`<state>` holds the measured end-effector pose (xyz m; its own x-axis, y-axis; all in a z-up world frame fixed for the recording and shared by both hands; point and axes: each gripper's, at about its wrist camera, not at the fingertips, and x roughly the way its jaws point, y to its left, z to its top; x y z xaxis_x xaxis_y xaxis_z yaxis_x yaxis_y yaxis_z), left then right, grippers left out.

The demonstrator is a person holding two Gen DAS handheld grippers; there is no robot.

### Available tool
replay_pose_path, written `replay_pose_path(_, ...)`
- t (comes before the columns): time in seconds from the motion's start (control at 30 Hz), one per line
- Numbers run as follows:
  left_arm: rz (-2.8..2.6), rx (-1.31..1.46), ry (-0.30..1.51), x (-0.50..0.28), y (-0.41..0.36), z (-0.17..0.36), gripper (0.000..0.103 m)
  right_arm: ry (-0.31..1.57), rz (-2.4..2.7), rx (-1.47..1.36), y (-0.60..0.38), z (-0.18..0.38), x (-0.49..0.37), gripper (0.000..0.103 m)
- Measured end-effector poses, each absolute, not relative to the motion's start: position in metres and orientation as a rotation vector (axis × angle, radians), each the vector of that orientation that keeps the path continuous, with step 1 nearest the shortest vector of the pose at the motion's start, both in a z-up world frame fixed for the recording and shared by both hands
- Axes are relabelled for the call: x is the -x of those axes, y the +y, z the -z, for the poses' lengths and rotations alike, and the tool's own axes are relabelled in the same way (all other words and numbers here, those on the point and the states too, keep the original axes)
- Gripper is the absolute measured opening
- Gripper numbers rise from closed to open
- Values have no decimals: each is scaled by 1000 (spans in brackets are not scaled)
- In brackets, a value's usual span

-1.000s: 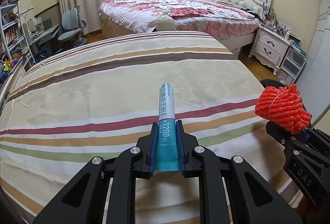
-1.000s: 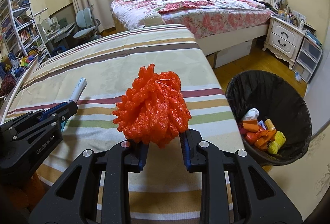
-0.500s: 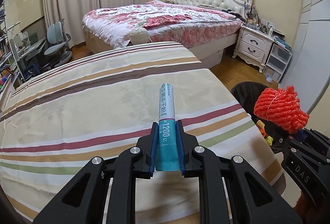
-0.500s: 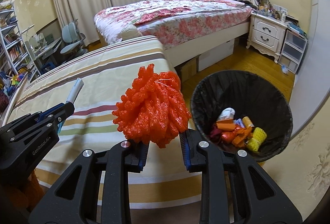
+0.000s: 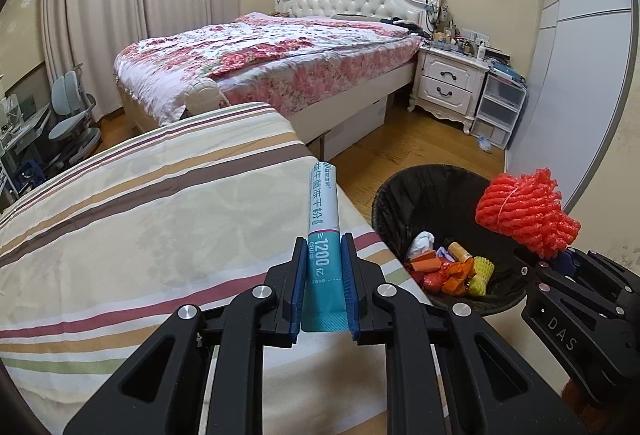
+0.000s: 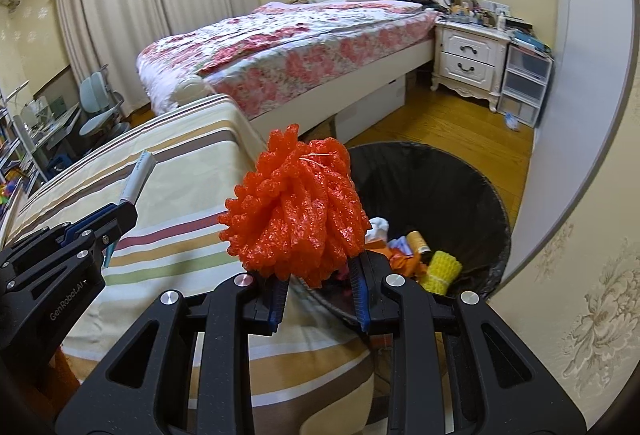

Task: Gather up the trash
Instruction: 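Carry the tube and orange net with both tools over the black bin, then open the left tool to drop the toothpaste tube into the bin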

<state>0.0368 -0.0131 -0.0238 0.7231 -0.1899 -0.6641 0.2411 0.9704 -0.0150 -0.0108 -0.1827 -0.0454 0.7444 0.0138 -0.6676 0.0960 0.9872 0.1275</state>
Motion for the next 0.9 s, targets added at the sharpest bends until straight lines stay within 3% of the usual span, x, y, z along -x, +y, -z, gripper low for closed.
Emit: replay_pose_path(0.9,331,-188,758,-104,-112,46,18,776,219,-206,-255,68,-49,26)
